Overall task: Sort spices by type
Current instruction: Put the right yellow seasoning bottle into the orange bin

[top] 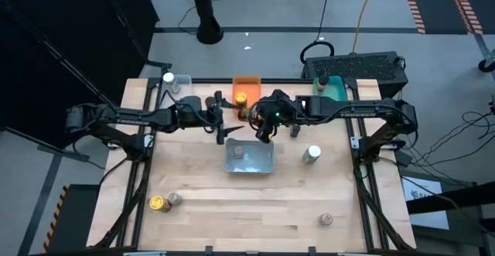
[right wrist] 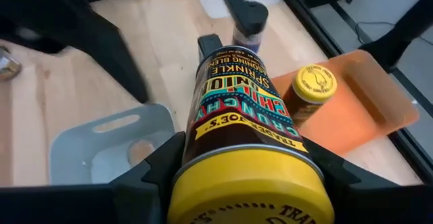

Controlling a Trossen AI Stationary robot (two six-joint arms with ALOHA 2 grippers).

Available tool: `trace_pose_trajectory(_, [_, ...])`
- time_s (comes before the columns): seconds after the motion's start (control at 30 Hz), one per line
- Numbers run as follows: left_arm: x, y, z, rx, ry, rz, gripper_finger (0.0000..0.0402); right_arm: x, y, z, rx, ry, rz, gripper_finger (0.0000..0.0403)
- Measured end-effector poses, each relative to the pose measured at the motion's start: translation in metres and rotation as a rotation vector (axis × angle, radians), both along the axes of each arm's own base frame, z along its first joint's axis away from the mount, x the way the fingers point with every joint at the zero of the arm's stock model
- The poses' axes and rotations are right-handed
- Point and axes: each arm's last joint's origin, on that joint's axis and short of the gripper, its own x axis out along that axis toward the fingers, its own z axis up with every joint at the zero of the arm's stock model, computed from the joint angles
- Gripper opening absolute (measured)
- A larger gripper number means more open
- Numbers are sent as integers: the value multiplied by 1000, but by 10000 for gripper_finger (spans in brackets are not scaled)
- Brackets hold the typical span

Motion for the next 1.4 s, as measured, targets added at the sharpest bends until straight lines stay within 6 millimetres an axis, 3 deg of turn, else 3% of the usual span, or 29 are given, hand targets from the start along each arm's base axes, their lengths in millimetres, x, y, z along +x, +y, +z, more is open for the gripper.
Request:
trace_pose_trajectory(0.37, [16, 7, -19, 51, 5, 9, 318, 1, 1, 1, 1, -12, 5, 190])
trace_pose_trajectory(0.6, [19, 7, -20, 75, -16, 6, 316, 2, 4, 1, 15, -19, 29, 190])
trace_pose_trajectory(0.7, [18, 7, -22, 73, -1, 5, 295, 2, 4, 1, 13, -18, 32, 190])
trace_pose_trajectory(0.83, [18, 7, -23, 79, 15, 1, 232, 2, 4, 1, 11, -16, 41, 190])
trace_pose_trajectory(0.9, [18, 7, -24, 78, 21, 0, 227, 2, 4, 1, 14, -16, 44, 192])
trace_pose_trajectory(1.17, [18, 7, -24, 11, 16, 7, 226, -4, 4, 13, -37, -58, 53, 296])
trace_pose_trajectory(1.4, [11, 3, -27, -43, -106, -82, 226, -24, 10, 41, -82, -139, 103, 322])
